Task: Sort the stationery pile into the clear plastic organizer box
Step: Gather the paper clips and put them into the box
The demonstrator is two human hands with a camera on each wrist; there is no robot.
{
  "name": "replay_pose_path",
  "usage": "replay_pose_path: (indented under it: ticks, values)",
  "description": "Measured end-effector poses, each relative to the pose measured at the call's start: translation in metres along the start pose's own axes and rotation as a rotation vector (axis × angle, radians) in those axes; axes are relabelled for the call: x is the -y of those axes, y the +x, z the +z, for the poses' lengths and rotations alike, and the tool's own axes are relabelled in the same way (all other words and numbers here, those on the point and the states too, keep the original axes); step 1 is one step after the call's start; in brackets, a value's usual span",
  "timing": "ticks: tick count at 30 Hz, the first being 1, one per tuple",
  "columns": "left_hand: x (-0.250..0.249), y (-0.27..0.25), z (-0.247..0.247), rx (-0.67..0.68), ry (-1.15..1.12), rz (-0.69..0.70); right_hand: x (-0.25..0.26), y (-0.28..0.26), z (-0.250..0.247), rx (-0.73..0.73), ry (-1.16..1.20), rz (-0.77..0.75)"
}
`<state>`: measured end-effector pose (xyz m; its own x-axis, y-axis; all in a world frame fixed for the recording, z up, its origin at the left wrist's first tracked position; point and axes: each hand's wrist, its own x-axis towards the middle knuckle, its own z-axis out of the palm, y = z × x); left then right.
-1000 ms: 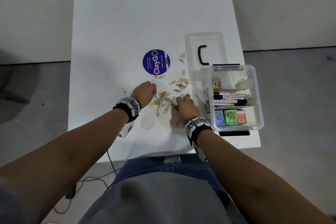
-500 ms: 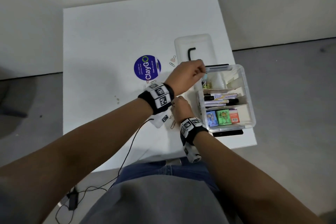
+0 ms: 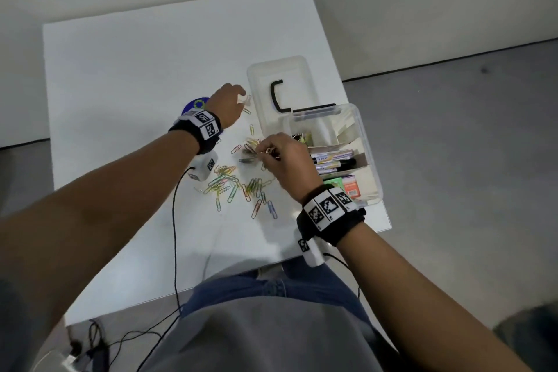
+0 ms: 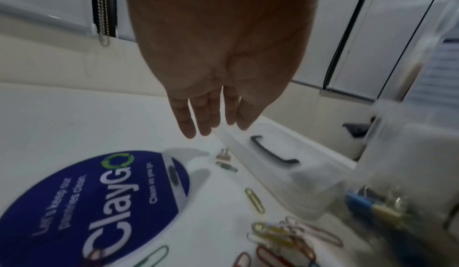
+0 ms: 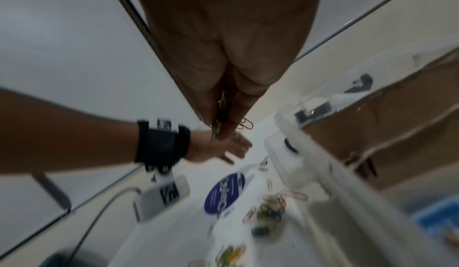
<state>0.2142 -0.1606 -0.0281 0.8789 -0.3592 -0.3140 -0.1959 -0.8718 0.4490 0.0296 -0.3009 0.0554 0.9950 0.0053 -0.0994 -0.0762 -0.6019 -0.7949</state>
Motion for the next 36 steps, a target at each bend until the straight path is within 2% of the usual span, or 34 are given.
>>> replay_pose_path:
  ticks: [3, 8, 10, 13, 17, 20, 23, 29, 33, 36]
  values:
    - [-0.002, 0.013, 0.019, 0.124, 0.072, -0.012, -0.005, 0.008, -0.034, -0.149, 0.067, 0.060]
    - [-0.016, 0.026, 0.037, 0.202, 0.157, -0.033, -0.052, 0.023, -0.079, -0.329, 0.035, 0.269]
    - [-0.013, 0.019, 0.041, 0.186, 0.250, 0.005, -0.070, 0.027, -0.084, -0.327, -0.050, 0.313]
    - [0.001, 0.003, 0.051, 0.106, 0.256, 0.009, -0.088, 0.029, -0.085, -0.269, -0.150, 0.372]
    - [0.009, -0.027, 0.069, -0.035, 0.312, -0.012, -0.100, 0.032, -0.078, -0.112, -0.270, 0.384]
    - [0.012, -0.044, 0.078, -0.072, 0.327, -0.027, -0.093, 0.034, -0.078, -0.033, -0.320, 0.368]
    - [0.015, -0.053, 0.080, -0.086, 0.251, -0.059, -0.090, 0.033, -0.083, -0.086, -0.358, 0.322]
    - [0.023, -0.058, 0.071, 0.007, 0.177, -0.188, -0.101, 0.016, -0.091, -0.370, -0.392, 0.278]
    - [0.023, -0.063, 0.069, 0.016, 0.131, -0.218, -0.100, 0.005, -0.085, -0.317, -0.283, 0.410]
    - [0.011, -0.065, 0.060, 0.018, 0.062, -0.205, -0.100, 0.002, -0.087, -0.298, -0.265, 0.416]
